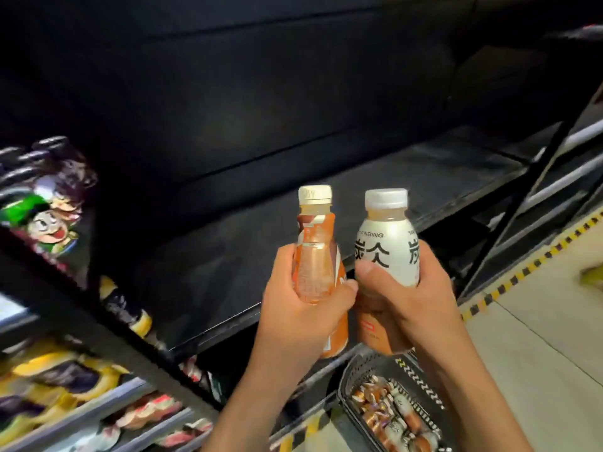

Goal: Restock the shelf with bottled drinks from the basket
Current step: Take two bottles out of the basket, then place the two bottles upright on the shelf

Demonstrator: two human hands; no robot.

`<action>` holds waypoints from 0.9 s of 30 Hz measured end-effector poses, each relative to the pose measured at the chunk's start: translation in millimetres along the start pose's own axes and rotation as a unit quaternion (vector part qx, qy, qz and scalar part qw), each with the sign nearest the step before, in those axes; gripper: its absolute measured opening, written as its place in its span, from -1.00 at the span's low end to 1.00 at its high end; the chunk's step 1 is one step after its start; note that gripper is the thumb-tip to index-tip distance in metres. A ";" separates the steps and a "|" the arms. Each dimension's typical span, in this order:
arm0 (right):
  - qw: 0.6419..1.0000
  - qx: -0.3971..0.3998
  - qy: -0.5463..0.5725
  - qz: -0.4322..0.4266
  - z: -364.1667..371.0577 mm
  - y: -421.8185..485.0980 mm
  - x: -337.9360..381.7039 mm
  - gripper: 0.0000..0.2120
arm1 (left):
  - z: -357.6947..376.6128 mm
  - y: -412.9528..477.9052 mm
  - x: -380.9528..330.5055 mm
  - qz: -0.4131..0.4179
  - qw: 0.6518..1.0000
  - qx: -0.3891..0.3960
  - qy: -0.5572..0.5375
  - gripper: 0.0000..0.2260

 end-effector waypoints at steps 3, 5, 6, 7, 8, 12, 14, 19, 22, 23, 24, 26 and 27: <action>0.996 0.085 0.005 -0.032 66.5 -10.9 29.9 -0.60 | -71.0 -18.4 -25.1 0.033 0.994 -0.097 0.024 -0.71; 0.989 0.140 0.005 -0.049 110.8 -25.8 48.8 -0.60 | -116.2 -37.0 -39.7 0.043 0.987 -0.155 0.024 -0.71; 0.985 0.165 0.005 -0.054 133.5 -35.3 58.9 -0.62 | -138.7 -48.2 -45.6 0.047 0.982 -0.181 0.023 -0.71; 0.980 0.189 0.007 -0.059 156.3 -46.0 68.9 -0.63 | -161.8 -60.8 -51.1 0.052 0.977 -0.206 0.025 -0.70; 0.976 0.210 0.014 -0.065 178.3 -58.3 79.8 -0.62 | -184.2 -74.1 -57.1 0.057 0.971 -0.229 0.029 -0.70; 0.952 0.287 0.036 -0.100 264.4 -117.6 117.7 -0.52 | -275.7 -133.0 -78.2 0.085 0.943 -0.320 0.041 -0.71; 0.939 0.319 0.057 -0.111 305.2 -151.4 134.3 -0.53 | -320.4 -162.2 -90.8 0.103 0.929 -0.355 0.034 -0.71; 0.920 0.361 0.072 -0.136 396.7 -231.6 170.9 -0.53 | -421.3 -225.8 -122.4 0.116 0.916 -0.383 0.035 -0.66; 0.918 0.366 0.063 -0.140 438.6 -264.1 183.6 -0.52 | -471.7 -246.0 -134.0 0.109 0.924 -0.364 0.035 -0.66; 0.917 0.368 0.064 -0.143 449.9 -270.9 186.8 -0.57 | -485.9 -248.7 -137.2 0.111 0.926 -0.359 0.035 -0.66; 0.918 0.364 0.064 -0.145 459.9 -275.4 190.2 -0.61 | -499.2 -249.4 -140.0 0.113 0.927 -0.355 0.033 -0.66; 0.926 0.345 0.056 -0.145 475.6 -277.7 196.9 -0.64 | -521.5 -246.2 -145.4 0.105 0.932 -0.345 0.028 -0.63; 0.931 0.333 0.046 -0.145 481.7 -276.7 201.0 -0.64 | -531.8 -242.9 -147.1 0.094 0.937 -0.335 0.023 -0.62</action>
Point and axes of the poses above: each hand's wrist, its own y-axis towards the middle knuckle, its own z-axis out of the palm, x = y × z, the point moved 3 cm from there along y, towards the middle knuckle, and after that the axes turned 12 degrees about -y, right-handed, at the moved point
